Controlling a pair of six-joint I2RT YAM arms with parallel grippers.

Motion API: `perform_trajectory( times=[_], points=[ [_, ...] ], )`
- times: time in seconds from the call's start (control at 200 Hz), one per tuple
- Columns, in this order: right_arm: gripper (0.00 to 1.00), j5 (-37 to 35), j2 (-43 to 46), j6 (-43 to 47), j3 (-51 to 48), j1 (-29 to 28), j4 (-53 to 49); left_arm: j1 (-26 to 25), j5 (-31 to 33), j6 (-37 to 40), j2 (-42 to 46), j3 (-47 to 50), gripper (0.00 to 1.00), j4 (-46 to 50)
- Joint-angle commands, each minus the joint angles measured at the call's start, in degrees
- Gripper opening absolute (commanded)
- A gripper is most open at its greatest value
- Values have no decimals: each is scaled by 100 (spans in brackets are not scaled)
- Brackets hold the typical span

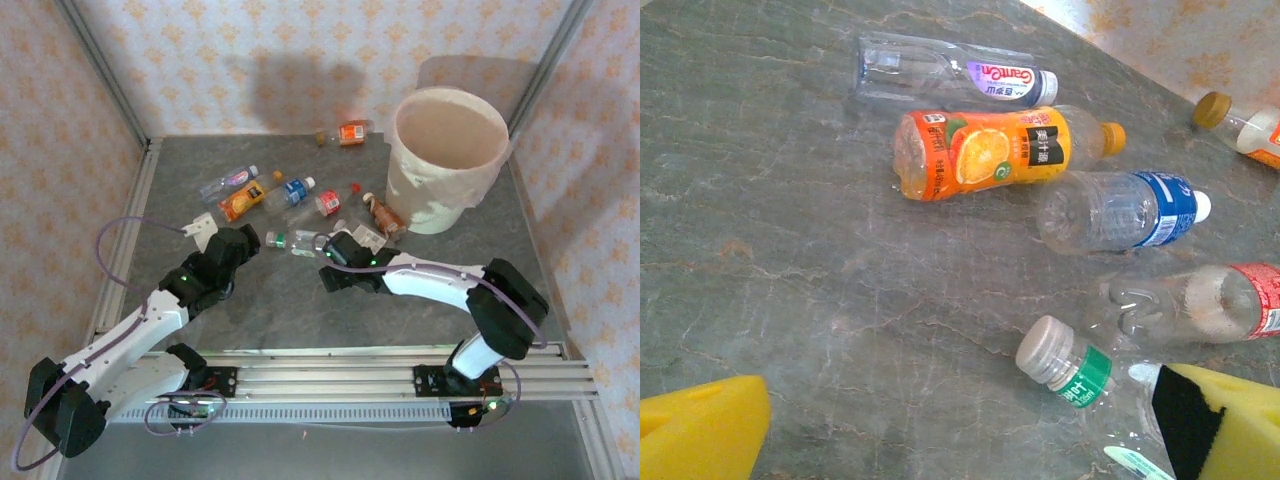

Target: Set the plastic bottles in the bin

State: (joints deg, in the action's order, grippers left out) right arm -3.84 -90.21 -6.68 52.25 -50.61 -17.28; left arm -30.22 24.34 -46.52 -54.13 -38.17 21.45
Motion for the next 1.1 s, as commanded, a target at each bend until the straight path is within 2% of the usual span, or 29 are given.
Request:
perform_trajectory(
  times=[0.0,0.185,0.56,0.636,0.726,0.826,1.091],
  points=[
    [86,243,-438,-145,-249,-19,-183,51,71,-96,95,56,100,-52],
    [80,129,-694,-325,-271,-19,-103,51,73,-110,113,66,100,-40],
    [71,-133,-649,-307,-327,-19,32,51,82,-129,148,112,100,-34],
    [71,-266,-602,-417,-355,-19,61,51,74,-129,140,123,100,-40],
    [79,-401,-600,-639,-356,-19,140,51,66,-138,131,134,100,-75],
    [79,-399,-668,-878,-349,-19,396,51,40,-155,98,154,100,-131],
    [63,-273,-382,-897,-299,-19,520,51,56,-144,133,151,100,-58]
  ],
)
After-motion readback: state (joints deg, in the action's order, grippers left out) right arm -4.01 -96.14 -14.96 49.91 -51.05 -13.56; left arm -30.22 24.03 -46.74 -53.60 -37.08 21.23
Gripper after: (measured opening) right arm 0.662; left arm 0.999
